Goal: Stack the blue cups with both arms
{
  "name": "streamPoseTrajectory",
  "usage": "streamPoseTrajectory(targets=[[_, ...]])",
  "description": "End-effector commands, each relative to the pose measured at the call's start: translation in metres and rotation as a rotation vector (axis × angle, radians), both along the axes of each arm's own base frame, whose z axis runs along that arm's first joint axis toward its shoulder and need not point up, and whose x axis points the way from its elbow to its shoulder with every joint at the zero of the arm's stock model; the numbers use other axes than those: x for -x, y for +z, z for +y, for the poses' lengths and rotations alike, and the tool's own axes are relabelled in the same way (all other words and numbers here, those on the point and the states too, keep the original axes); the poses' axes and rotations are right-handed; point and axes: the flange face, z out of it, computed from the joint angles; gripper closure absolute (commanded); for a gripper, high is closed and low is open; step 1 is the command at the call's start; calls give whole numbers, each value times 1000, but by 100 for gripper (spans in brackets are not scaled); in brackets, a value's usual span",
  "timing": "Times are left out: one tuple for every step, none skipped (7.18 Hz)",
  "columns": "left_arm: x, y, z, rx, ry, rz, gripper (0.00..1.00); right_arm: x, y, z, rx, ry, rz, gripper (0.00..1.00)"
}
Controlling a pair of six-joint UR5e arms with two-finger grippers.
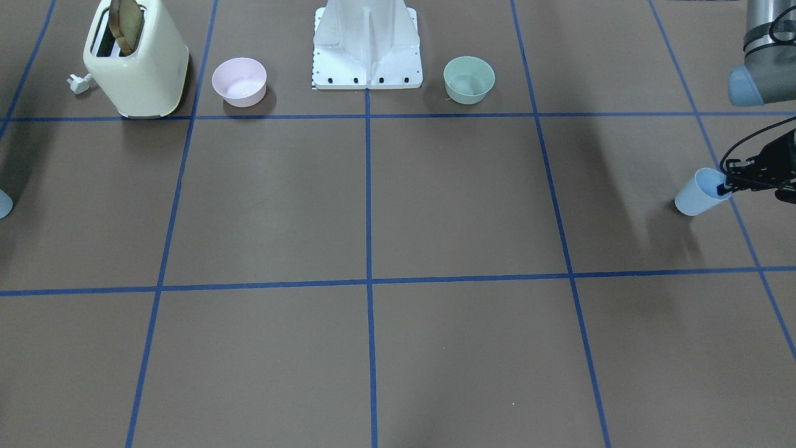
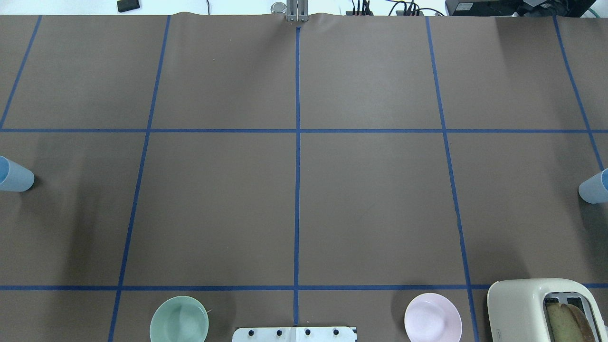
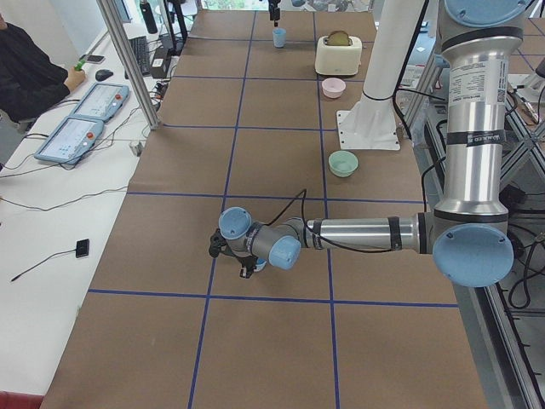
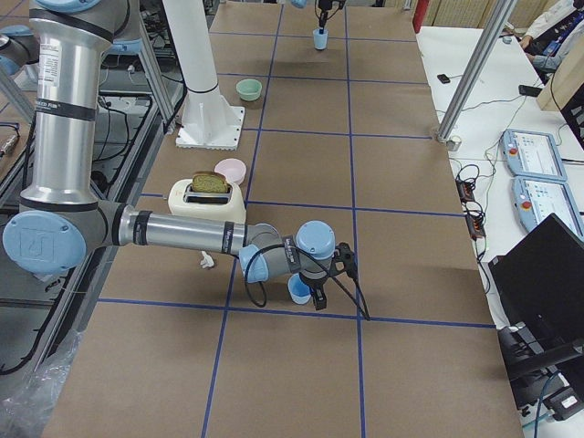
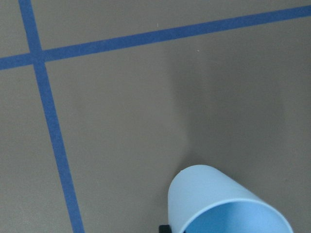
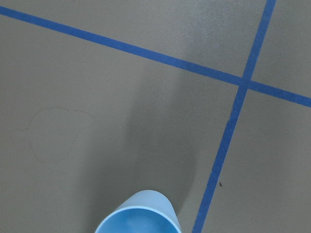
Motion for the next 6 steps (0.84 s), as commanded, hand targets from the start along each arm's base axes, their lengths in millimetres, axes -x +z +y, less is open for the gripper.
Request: streamPoseTrajectory(targets=[[-2,-38,-6,-11,-22,23,100,2,0,0,-4,-7,-1,0],[-3,-75,-8,36,-65,34,100,3,0,0,-4,-8,-1,0],[-4,-117,-10,89,-114,34,100,3,0,1,-13,-18,2,0],[-9,-156,-24,123,-162,48,100,6,2,1,-45,-53,9,0],[-29,-193,-45,167,-196,60,100,7,7,2,-49,-61,11,0],[-58,-231,-60,201,-201,66,100,11,14,3,-69,-68,8,0]])
